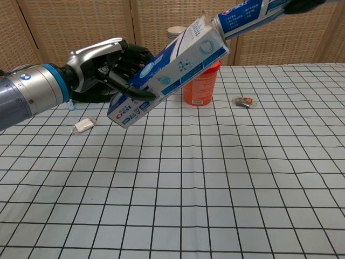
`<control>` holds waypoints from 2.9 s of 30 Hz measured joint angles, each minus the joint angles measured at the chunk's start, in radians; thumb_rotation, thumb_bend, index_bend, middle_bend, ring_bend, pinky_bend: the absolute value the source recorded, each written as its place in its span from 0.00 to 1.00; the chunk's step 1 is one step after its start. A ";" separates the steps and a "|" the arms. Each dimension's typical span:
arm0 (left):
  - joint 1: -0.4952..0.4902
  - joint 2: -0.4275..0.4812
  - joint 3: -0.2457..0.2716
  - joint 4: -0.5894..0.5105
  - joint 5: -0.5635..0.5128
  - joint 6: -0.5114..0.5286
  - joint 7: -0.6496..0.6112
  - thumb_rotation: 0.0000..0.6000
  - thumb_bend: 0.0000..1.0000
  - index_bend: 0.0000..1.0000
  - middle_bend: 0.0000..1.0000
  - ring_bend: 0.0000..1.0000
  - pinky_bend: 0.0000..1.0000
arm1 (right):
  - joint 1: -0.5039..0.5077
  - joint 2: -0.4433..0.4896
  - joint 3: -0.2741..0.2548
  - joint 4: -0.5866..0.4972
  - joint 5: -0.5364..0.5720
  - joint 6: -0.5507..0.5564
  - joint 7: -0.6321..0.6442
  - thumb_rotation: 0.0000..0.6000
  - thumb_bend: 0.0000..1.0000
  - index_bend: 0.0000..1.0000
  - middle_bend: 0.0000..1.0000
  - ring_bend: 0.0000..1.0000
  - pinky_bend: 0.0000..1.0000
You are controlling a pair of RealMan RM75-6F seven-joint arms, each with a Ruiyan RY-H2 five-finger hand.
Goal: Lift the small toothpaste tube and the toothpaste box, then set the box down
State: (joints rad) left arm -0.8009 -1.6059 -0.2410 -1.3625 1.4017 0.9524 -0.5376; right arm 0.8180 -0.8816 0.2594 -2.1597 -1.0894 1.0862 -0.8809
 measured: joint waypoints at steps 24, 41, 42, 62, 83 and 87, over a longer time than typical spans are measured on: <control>-0.034 -0.109 -0.041 -0.011 -0.057 0.027 0.002 1.00 0.17 0.59 0.44 0.45 0.43 | 0.071 -0.042 -0.038 -0.068 0.005 0.050 -0.205 1.00 0.48 0.22 0.20 0.30 0.56; -0.031 -0.201 -0.062 0.043 -0.044 0.065 -0.177 1.00 0.16 0.59 0.44 0.45 0.43 | 0.041 -0.034 -0.006 -0.126 -0.100 0.277 -0.357 1.00 0.24 0.00 0.00 0.08 0.25; -0.030 -0.201 -0.063 0.044 -0.042 0.070 -0.182 1.00 0.16 0.59 0.44 0.45 0.43 | 0.036 -0.033 0.003 -0.117 -0.101 0.294 -0.356 1.00 0.24 0.00 0.00 0.08 0.24; 0.039 -0.123 -0.124 -0.052 0.003 0.197 -0.467 1.00 0.17 0.59 0.44 0.46 0.43 | -0.068 -0.007 0.095 0.180 0.157 0.363 -0.173 1.00 0.07 0.02 0.02 0.13 0.19; 0.101 0.122 0.145 0.148 0.181 0.129 -0.266 1.00 0.18 0.59 0.44 0.45 0.43 | -0.293 -0.149 -0.133 0.559 -0.111 0.094 0.558 1.00 0.00 0.04 0.06 0.10 0.04; 0.110 0.099 0.181 0.216 0.186 0.111 -0.248 1.00 0.18 0.60 0.44 0.45 0.43 | -0.325 -0.212 -0.173 0.637 -0.156 0.075 0.612 1.00 0.00 0.04 0.05 0.10 0.04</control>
State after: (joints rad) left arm -0.6904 -1.5065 -0.0604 -1.1465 1.5879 1.0637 -0.7858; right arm 0.4929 -1.0939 0.0863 -1.5231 -1.2455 1.1611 -0.2691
